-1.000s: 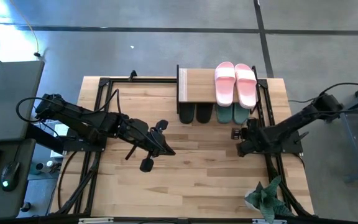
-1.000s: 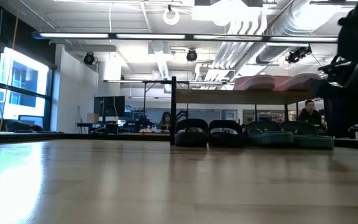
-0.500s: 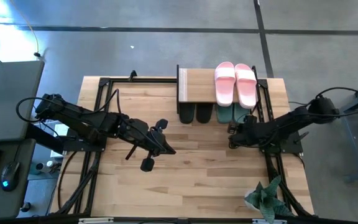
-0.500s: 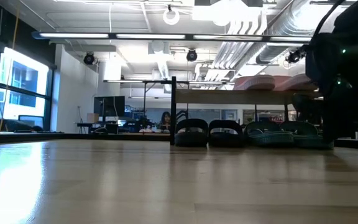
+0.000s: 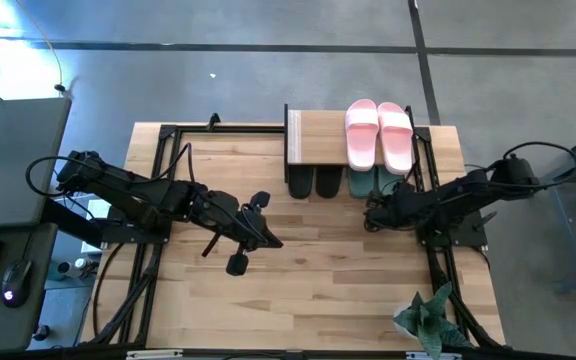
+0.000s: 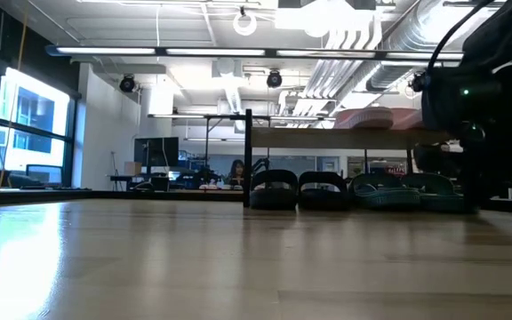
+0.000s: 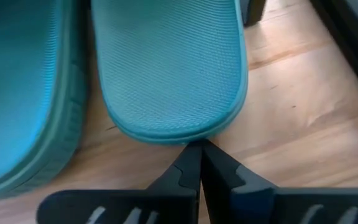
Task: Pick and place slides into the shelf
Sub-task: Adjust the right green slide
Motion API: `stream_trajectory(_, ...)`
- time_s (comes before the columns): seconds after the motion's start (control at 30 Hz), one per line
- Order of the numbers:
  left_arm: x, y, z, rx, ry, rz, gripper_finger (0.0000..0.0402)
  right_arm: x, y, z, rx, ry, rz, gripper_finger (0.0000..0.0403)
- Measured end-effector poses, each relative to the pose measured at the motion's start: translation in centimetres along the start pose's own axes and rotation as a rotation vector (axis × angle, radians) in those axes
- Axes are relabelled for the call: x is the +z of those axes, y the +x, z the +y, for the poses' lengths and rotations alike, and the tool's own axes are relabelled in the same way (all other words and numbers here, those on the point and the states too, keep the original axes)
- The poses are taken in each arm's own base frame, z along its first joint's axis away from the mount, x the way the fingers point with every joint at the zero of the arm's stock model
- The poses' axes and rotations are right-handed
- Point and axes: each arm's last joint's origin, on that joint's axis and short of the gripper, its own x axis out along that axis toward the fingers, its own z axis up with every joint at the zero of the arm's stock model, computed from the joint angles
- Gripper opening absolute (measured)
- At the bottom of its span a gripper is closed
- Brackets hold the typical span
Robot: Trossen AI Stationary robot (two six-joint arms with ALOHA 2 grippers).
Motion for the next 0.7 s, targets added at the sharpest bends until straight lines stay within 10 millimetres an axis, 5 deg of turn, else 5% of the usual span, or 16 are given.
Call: stream_trajectory(0.7,0.0,0.0,0.0,0.000,0.020,0.003,0.0005,0.4,-1.6,0.6,-0.044,-0.091,-0.004,0.0000)
